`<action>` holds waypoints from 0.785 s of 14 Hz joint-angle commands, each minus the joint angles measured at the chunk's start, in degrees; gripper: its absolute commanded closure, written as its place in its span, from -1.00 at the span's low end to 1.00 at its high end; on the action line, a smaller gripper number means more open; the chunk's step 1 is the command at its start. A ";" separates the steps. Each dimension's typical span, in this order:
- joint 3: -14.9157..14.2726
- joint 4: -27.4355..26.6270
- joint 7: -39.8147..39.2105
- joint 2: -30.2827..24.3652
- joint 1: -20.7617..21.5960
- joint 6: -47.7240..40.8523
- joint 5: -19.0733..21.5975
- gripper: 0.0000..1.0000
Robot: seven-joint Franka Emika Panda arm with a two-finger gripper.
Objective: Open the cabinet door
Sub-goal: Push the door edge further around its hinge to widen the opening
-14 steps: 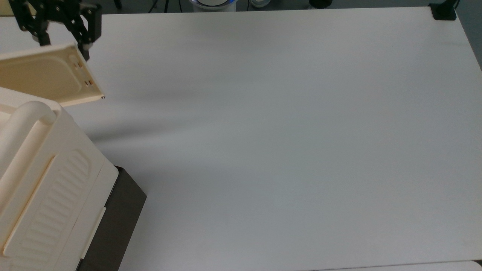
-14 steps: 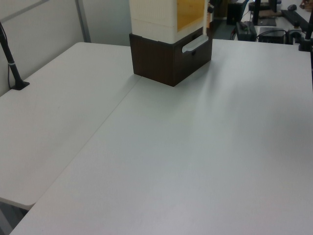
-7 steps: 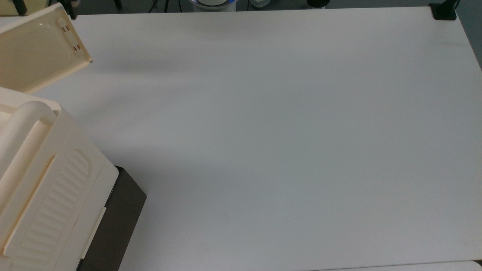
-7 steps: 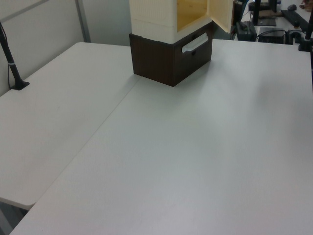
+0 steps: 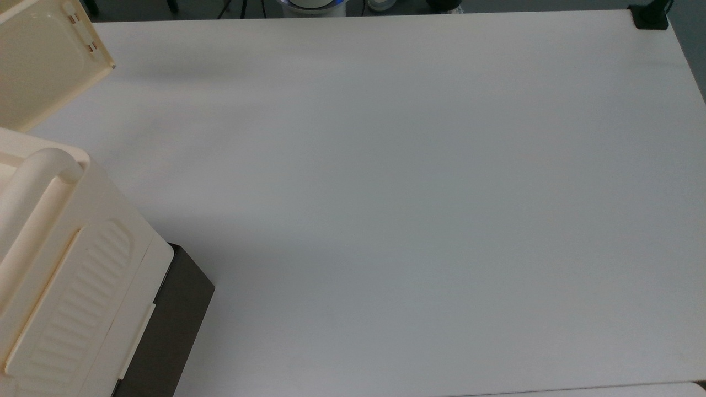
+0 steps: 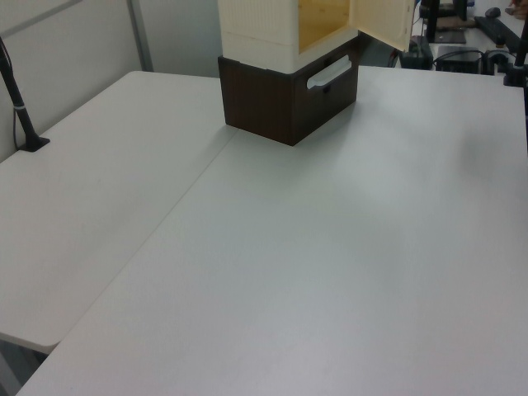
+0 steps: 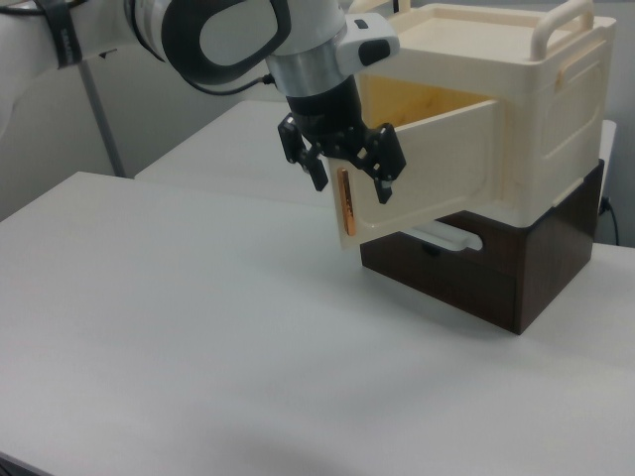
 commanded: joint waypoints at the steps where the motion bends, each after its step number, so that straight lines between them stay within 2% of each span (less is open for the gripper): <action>1: 0.45 -1.12 7.18 -1.16 2.63 -0.05 3.36 -1.00; 3: 0.89 -1.03 9.90 -0.64 5.01 0.39 3.45 -1.00; 5: 0.89 -1.12 12.28 -0.46 5.02 2.49 3.27 -1.00; 11: 0.80 -1.03 12.28 1.12 0.98 5.49 3.18 -1.00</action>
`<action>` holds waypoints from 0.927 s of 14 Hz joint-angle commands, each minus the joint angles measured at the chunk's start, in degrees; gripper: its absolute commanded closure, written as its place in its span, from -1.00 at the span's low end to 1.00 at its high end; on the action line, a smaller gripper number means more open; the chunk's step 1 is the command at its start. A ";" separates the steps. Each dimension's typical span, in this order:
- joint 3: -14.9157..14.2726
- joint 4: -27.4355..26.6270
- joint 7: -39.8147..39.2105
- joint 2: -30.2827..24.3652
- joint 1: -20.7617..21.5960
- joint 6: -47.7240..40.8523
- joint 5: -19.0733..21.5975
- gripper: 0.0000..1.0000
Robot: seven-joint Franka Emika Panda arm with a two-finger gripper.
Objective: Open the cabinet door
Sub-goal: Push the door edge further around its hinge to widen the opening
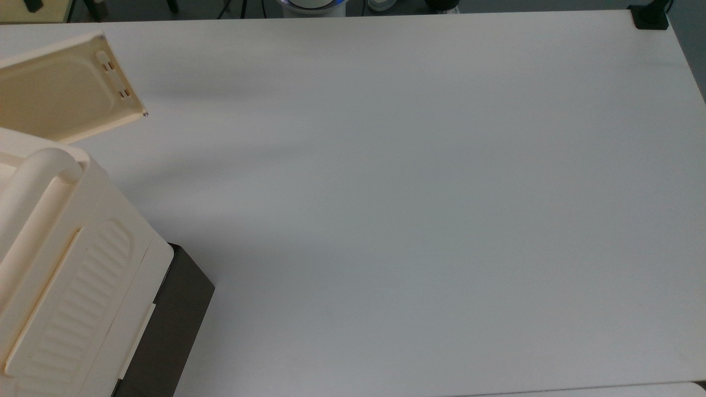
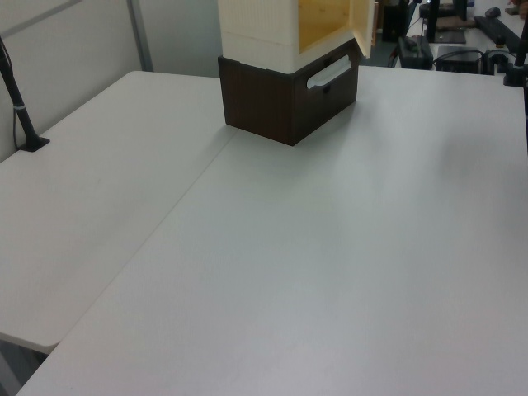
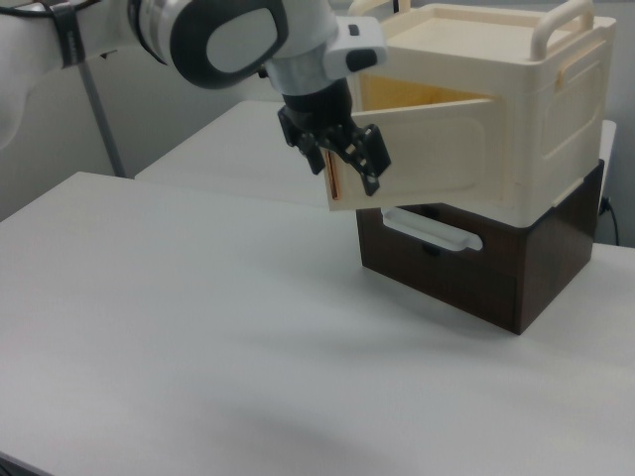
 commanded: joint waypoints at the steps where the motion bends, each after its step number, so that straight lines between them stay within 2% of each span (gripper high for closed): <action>1: -0.04 -0.93 1.65 -0.43 -0.80 2.67 0.83 -1.00; 3: -0.04 -0.93 4.63 0.09 -0.19 4.43 0.83 -1.00; 7: 0.05 -0.84 5.17 1.23 0.78 6.28 1.09 -1.00; 13: 0.14 0.65 12.72 2.29 7.80 10.32 0.83 -1.00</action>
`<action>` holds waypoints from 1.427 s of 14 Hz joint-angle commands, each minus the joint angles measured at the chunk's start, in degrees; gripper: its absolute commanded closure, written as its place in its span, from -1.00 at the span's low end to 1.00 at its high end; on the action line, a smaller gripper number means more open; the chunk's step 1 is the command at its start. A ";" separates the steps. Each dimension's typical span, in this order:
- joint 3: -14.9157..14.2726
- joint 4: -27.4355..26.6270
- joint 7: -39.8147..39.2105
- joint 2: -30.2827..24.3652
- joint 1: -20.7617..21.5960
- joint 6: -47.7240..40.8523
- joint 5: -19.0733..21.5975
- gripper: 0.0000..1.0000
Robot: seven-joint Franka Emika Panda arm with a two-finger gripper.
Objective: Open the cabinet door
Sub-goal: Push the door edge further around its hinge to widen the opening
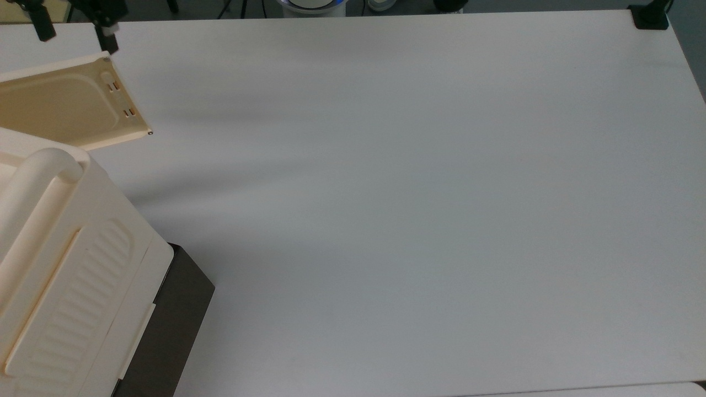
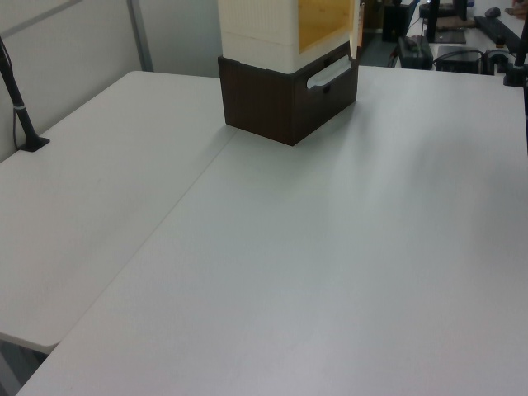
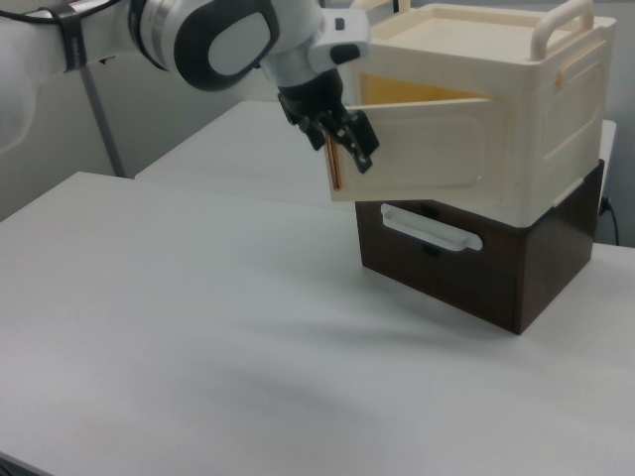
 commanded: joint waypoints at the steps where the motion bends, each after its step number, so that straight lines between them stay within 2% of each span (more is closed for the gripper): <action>1: -0.05 0.26 3.84 0.08 3.66 2.75 0.37 -1.00; 3: 1.10 0.26 5.95 0.17 3.49 3.29 -0.16 -1.00; 11: 1.01 0.08 8.60 1.05 -0.11 5.31 -0.42 -1.00; 16: 1.01 -0.97 2.64 0.00 -4.15 3.74 -0.86 -1.00; 20: 1.01 -1.06 -3.86 -1.67 -6.43 -2.06 -0.86 -1.00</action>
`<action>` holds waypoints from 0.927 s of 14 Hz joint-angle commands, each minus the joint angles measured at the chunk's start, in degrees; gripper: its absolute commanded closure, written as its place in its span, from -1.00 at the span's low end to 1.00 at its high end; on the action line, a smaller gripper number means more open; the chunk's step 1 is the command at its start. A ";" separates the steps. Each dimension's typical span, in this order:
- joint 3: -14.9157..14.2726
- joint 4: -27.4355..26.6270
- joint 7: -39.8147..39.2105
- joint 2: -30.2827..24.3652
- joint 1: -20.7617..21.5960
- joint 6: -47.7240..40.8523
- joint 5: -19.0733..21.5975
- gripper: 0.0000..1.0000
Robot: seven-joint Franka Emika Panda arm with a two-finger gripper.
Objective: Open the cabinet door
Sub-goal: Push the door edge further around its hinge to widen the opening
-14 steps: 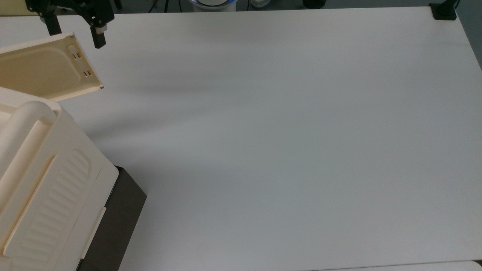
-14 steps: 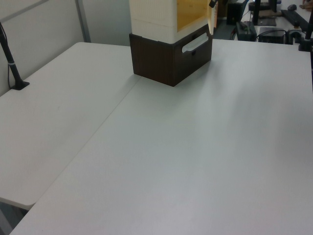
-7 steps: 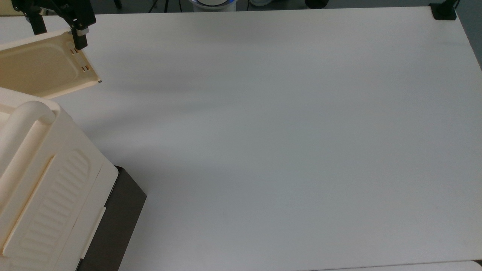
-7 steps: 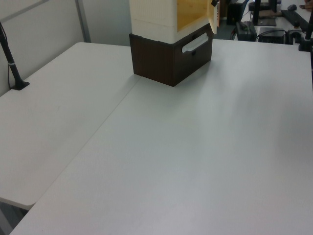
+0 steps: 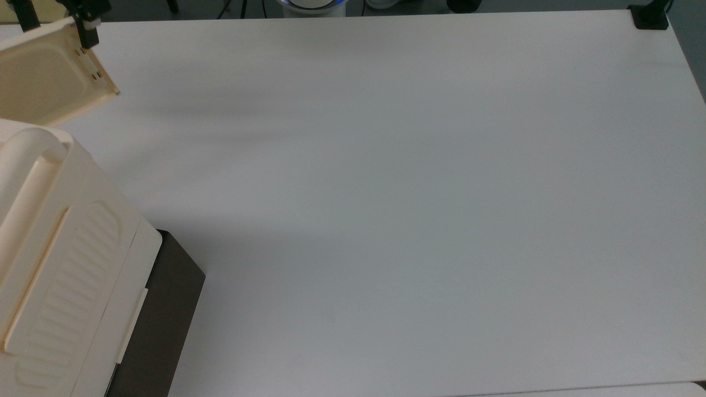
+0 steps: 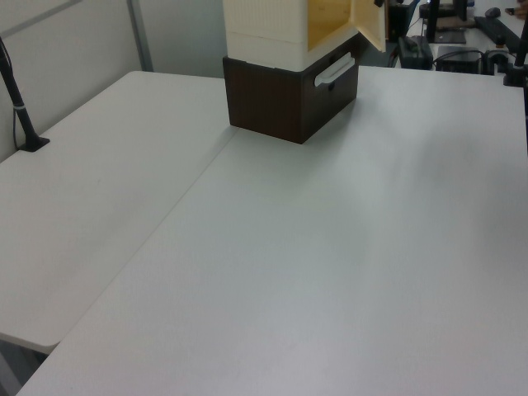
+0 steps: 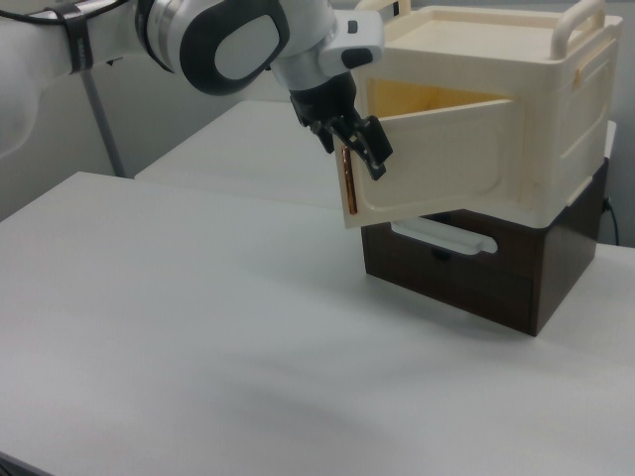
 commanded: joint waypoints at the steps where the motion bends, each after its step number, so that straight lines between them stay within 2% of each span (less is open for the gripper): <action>1: -0.20 -1.10 -4.94 -1.63 -2.86 -2.15 -0.81 -1.00; 6: -0.29 -1.02 -11.62 -3.82 -6.82 -6.46 -0.20 -1.00; 9: -0.11 -0.40 -11.10 -4.09 -6.21 -7.34 0.15 -1.00; 13: -0.11 3.63 -11.18 -5.15 -6.21 -15.76 -0.55 -1.00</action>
